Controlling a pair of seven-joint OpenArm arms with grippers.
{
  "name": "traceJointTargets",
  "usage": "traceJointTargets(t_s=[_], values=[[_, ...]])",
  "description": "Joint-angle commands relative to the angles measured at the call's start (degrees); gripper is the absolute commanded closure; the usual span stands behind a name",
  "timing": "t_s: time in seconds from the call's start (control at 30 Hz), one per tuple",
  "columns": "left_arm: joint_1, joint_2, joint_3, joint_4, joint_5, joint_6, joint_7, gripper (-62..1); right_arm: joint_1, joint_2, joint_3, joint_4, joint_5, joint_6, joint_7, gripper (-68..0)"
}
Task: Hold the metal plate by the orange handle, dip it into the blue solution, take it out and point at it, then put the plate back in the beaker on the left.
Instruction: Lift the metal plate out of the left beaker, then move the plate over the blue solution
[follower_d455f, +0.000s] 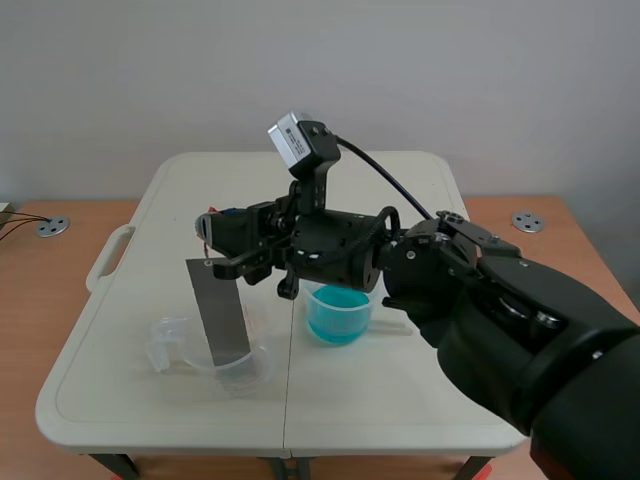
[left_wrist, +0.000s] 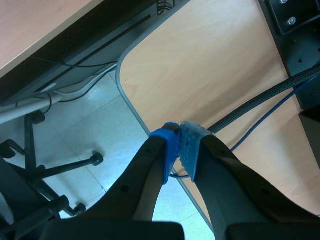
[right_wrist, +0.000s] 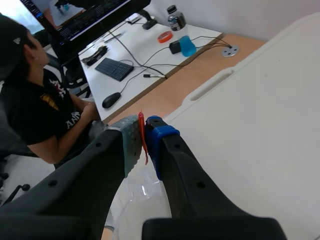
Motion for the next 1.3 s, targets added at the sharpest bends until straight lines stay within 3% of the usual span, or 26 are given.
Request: traceJointTargets(t_s=[0.0,0.13,0.2,0.47,0.83,1.27], values=[[0.6,0.3,-0.2,0.9,-0.2,-0.5,-0.4,-1.5,1.3,-0.2,-0.7,0.8,-0.5,0.2,0.1,-1.3],[0.6,0.3,-0.2,0.9,-0.2,-0.5,-0.4,-1.5,1.1,-0.2,-1.0,0.8,-0.9,0.5,-0.1,-1.3],[0.6,0.3,-0.2,0.9,-0.2,-0.5,-0.4,-1.5,1.2,-0.2,-1.0,0.9,-0.7,2.1,0.1,-1.3],[0.6,0.3,-0.2,0.9,-0.2,-0.5,-0.4,-1.5,0.3,-0.2,-1.0,0.9,-1.5,2.1,0.0,-1.3],[0.6,0.4,-0.2,0.9,-0.2,-0.5,-0.4,-1.5,-3.1,-0.2,-1.0,4.0,-13.8,2.1,5.6,-1.5],[-0.3,0.4,-0.1,0.9,-0.2,-0.6,-0.3,-1.5,-6.8,-0.2,-1.0,12.6,-24.2,2.1,7.8,-1.5]])
